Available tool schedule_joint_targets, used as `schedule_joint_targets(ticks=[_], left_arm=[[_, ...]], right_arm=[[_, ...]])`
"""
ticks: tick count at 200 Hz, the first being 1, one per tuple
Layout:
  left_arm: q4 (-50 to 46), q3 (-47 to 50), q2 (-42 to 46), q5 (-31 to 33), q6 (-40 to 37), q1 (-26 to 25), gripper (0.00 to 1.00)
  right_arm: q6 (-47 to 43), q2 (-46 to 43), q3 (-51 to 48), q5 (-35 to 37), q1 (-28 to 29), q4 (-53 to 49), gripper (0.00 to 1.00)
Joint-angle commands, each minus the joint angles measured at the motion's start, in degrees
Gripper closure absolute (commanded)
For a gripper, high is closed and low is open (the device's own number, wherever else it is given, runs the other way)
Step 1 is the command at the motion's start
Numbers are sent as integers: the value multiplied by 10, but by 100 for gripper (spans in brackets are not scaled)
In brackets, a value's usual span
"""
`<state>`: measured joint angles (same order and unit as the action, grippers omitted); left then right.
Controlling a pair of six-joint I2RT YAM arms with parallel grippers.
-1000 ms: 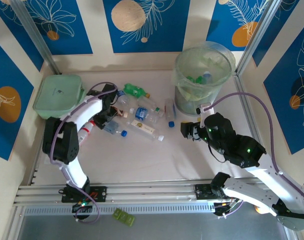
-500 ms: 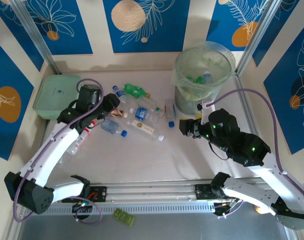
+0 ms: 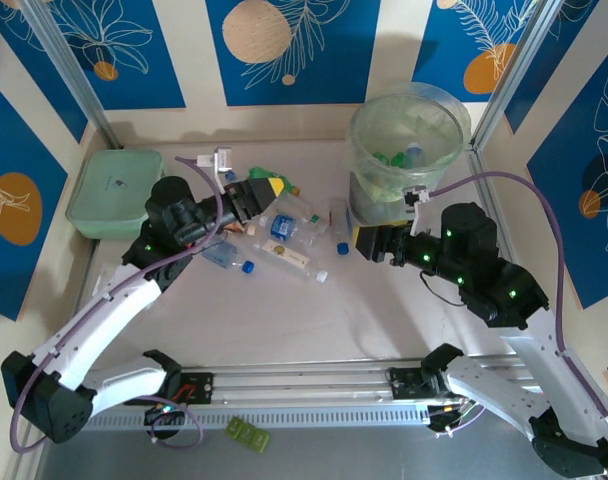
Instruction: Put the plastic bottles in the bin
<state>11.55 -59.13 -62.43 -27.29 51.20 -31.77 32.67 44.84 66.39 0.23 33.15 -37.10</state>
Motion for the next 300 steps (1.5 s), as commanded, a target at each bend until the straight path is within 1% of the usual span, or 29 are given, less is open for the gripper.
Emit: schedule_joint_targets(ticks=[1,28,50,56,65,74,78,82,89,90,94,97,101,108,112,116,125,132,147,159,168,178,207,232,272,286,300], left_arm=[[157,12,-13,-80,24,-17,43],[267,28,-30,-117,67,-32,43],[292,28,-39,-142,65,-50,43],[294,28,-40,-150,59,-54,44],[285,29,-37,-154,47,-57,45],[224,22,-24,-135,5,-56,47],[148,11,-14,-110,-30,-53,48],[56,-5,-4,-69,-72,-52,48],[-114,-41,9,38,-132,-53,46],[-135,-45,10,47,-138,-53,45],[-200,-60,12,118,-151,-53,43],[-256,-68,14,161,-152,-51,41],[-319,-76,16,243,-140,-48,37],[-416,-82,20,367,-86,-42,28],[-460,-81,22,407,-46,-36,24],[-491,-75,22,422,-24,-21,23],[-533,-53,23,427,24,8,19],[-556,-34,19,418,66,34,15],[-547,14,-3,372,112,86,3],[-540,25,-43,353,132,109,2],[-541,17,-77,364,140,115,0],[-554,0,-122,372,152,121,1],[-536,-48,-242,375,157,128,0],[-536,-71,-319,368,175,139,1],[-500,-51,-377,353,189,144,12],[-497,-51,-385,350,190,144,15],[-495,-49,-382,348,189,144,22]], right_arm=[[38,-3,-9,-154,-20,71,15],[57,9,-14,-241,-33,119,6],[69,33,0,-292,-34,151,3],[65,40,11,-291,-34,147,3],[59,46,23,-268,-34,134,3],[50,52,32,-244,-37,117,3],[44,57,35,-235,-39,106,4],[38,62,39,-222,-40,91,5],[28,75,49,-197,-40,59,6],[27,77,50,-194,-40,55,6],[22,85,54,-184,-39,40,7],[18,89,56,-178,-39,27,8],[14,96,58,-168,-39,14,9],[14,103,55,-142,-38,-6,11],[17,103,52,-123,-37,-14,11],[18,105,47,-109,-36,-20,11],[21,102,32,-88,-37,-23,11],[25,99,20,-77,-37,-20,11],[34,93,-5,-64,-39,-12,11],[35,94,-17,-64,-40,-6,12],[36,96,-20,-62,-41,-8,12],[35,98,-20,-57,-41,-14,12],[34,86,-30,-50,-45,-20,12],[35,74,-41,-56,-56,-22,12],[30,57,-46,-70,-81,-37,12],[30,53,-46,-78,-88,-40,11],[30,51,-44,-81,-91,-45,12]])
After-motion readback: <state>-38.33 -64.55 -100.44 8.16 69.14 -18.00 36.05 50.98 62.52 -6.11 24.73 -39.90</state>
